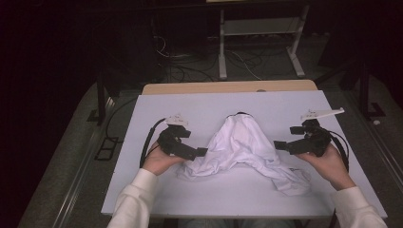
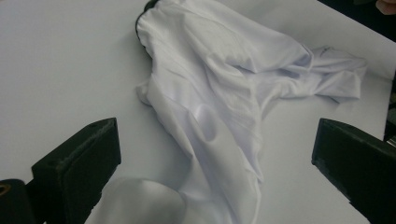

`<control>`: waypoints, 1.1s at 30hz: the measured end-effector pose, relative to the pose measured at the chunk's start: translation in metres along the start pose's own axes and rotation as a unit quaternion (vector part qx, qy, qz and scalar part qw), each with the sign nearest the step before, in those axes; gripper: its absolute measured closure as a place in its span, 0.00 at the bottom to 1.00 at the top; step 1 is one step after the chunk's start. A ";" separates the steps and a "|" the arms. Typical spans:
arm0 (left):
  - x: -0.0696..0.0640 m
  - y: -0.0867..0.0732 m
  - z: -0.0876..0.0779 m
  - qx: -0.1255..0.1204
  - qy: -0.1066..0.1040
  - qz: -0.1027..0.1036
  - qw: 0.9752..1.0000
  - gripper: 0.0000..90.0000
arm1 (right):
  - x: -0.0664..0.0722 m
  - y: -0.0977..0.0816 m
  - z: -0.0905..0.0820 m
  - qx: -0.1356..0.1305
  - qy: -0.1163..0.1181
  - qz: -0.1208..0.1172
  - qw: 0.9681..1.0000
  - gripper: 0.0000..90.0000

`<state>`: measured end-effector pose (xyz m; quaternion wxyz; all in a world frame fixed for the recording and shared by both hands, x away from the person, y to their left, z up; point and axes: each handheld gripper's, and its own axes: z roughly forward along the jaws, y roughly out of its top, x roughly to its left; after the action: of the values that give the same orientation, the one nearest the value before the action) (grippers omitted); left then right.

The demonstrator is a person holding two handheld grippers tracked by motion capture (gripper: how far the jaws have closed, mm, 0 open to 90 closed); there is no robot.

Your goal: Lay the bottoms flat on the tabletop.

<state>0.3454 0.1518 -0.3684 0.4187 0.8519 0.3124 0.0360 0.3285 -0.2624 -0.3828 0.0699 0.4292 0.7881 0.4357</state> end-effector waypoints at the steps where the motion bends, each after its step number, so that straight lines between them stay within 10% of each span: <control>1: 0.002 0.003 0.001 -0.001 0.002 -0.001 1.000 0.01 | -0.002 0.002 0.001 0.001 0.000 0.000 1.000 0.00; 18: 0.022 0.041 0.014 0.004 0.010 0.008 1.000 0.01 | -0.020 0.027 0.021 0.015 -0.016 0.005 1.000 0.00; 33: 0.048 0.041 0.072 -0.002 0.002 -0.013 1.000 0.01 | -0.039 0.032 0.059 0.005 -0.009 0.019 1.000 0.00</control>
<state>0.4280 0.1107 -0.3939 0.4206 0.8467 0.3243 0.0332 0.4010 -0.2461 -0.4057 0.0666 0.4483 0.7815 0.4287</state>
